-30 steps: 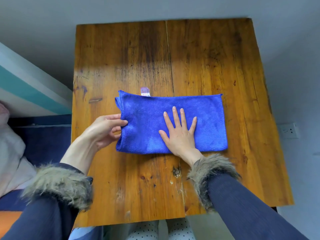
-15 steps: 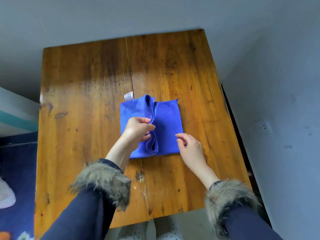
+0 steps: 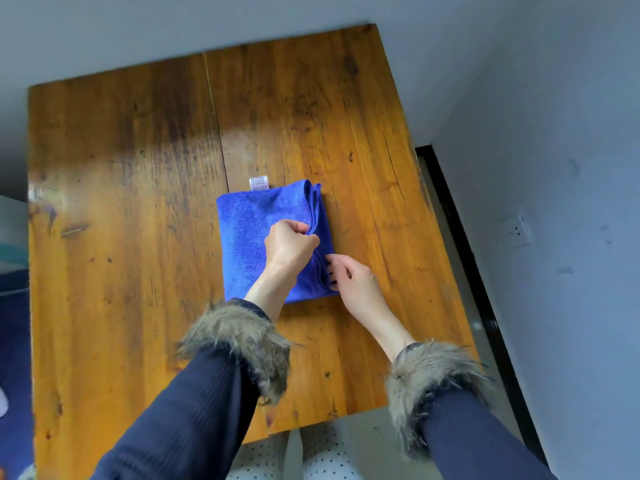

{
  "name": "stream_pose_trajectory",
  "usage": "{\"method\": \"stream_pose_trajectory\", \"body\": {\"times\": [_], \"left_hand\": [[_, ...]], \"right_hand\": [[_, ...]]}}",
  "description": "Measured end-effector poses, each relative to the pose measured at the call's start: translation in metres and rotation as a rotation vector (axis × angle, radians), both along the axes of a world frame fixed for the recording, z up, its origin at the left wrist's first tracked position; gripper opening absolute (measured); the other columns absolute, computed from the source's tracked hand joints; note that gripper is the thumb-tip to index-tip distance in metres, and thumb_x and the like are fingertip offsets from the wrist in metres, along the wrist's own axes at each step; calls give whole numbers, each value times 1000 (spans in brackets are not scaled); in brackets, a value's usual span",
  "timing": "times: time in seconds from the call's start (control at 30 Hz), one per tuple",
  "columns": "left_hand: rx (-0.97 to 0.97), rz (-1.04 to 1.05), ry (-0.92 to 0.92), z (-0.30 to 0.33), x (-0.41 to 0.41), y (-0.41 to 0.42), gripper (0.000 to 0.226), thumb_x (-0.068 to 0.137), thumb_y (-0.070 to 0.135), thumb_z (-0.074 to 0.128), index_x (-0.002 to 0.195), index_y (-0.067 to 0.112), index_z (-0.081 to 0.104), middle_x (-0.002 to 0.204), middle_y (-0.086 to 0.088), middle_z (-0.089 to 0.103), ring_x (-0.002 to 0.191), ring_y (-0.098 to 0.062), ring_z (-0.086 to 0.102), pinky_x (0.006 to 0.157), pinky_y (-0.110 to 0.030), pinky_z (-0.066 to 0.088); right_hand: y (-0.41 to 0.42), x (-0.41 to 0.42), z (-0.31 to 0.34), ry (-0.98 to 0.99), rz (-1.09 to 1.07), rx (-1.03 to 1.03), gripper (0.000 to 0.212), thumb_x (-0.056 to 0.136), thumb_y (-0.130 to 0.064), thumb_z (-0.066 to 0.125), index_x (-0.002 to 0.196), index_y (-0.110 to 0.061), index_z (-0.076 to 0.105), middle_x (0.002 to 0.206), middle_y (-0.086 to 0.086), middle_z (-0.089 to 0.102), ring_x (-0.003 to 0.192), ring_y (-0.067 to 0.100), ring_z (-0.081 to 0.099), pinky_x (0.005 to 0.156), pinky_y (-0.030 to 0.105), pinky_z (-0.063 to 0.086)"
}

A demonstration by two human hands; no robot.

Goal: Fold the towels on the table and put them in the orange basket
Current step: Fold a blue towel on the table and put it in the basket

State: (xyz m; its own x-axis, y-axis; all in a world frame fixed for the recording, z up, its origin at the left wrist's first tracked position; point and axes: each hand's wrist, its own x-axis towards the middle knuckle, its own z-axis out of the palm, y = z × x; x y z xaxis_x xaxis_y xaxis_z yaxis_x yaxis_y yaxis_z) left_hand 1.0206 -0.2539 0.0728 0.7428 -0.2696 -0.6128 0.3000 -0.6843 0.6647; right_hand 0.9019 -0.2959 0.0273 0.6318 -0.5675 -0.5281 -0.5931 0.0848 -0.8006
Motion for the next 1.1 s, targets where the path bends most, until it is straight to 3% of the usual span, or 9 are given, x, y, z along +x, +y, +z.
{"method": "stream_pose_trajectory", "body": {"times": [0.13, 0.23, 0.33, 0.4, 0.5, 0.7, 0.83, 0.93, 1.1], "left_hand": [[-3, -115, -37, -7, -3, 11, 4, 87, 17, 60, 83, 16, 60, 86, -6, 64, 86, -27, 61, 88, -42, 51], [-34, -206, -446, -10, 1, 43, 16, 91, 9, 51, 100, 12, 64, 99, -6, 61, 93, -24, 57, 83, -34, 45], [113, -379, -760, -20, 11, 77, 27, 90, 5, 51, 115, 6, 61, 119, -14, 57, 116, -36, 47, 93, -42, 37], [210, -522, -778, -30, 15, 93, 38, 94, 11, 50, 131, 5, 51, 140, -18, 44, 134, -39, 32, 105, -48, 30], [232, -678, -756, -43, 16, 103, 49, 98, 27, 41, 144, 10, 34, 154, -18, 19, 143, -39, 10, 114, -50, 14], [397, -830, -830, -60, 10, 97, 60, 94, 52, 22, 147, 24, 25, 156, -13, 16, 144, -35, 8, 114, -54, 7], [455, -831, -852, -67, 7, 92, 63, 91, 57, 24, 147, 27, 25, 156, -13, 18, 143, -37, 13, 113, -57, 8], [455, -816, -864, -68, 6, 92, 64, 90, 58, 25, 147, 28, 25, 155, -13, 20, 143, -37, 14, 113, -58, 10], [461, -805, -834, -68, 5, 91, 65, 90, 58, 23, 148, 29, 20, 157, -11, 16, 144, -35, 10, 113, -57, 7]], "right_hand": [[-4, 7, 1, 24, -39, 14, 29, 98, -21, 40, 109, -10, 64, 89, -1, 61, 89, 22, 58, 90, 48, 49], [-9, 15, 3, 43, -28, -15, 24, 94, -28, 50, 103, -11, 65, 80, -5, 61, 80, 19, 58, 77, 35, 50], [-20, 36, 8, 60, -20, -92, 30, 91, -32, 57, 109, -9, 64, 88, -1, 64, 82, 13, 57, 74, 23, 42], [-27, 55, 10, 68, -30, -157, 30, 89, -34, 59, 106, -9, 63, 94, 5, 68, 85, 17, 59, 72, 25, 41], [-34, 79, 4, 112, 42, -267, 28, 92, -31, 54, 110, -10, 57, 106, 8, 65, 97, 26, 57, 71, 30, 38], [-43, 87, -8, 201, 155, -314, 25, 97, -28, 39, 114, -13, 48, 115, 12, 60, 102, 32, 55, 72, 33, 33], [-47, 86, -5, 124, 58, -163, 18, 96, -26, 44, 102, -11, 53, 100, 7, 61, 92, 25, 56, 72, 32, 40], [-33, 66, -3, 103, -27, -207, 13, 94, -31, 50, 94, -18, 51, 78, -6, 57, 86, 23, 59, 75, 34, 44], [-1, 21, -6, 145, -9, -236, 32, 85, -25, 65, 113, -15, 52, 68, -13, 51, 77, 15, 54, 63, 18, 30]]}}
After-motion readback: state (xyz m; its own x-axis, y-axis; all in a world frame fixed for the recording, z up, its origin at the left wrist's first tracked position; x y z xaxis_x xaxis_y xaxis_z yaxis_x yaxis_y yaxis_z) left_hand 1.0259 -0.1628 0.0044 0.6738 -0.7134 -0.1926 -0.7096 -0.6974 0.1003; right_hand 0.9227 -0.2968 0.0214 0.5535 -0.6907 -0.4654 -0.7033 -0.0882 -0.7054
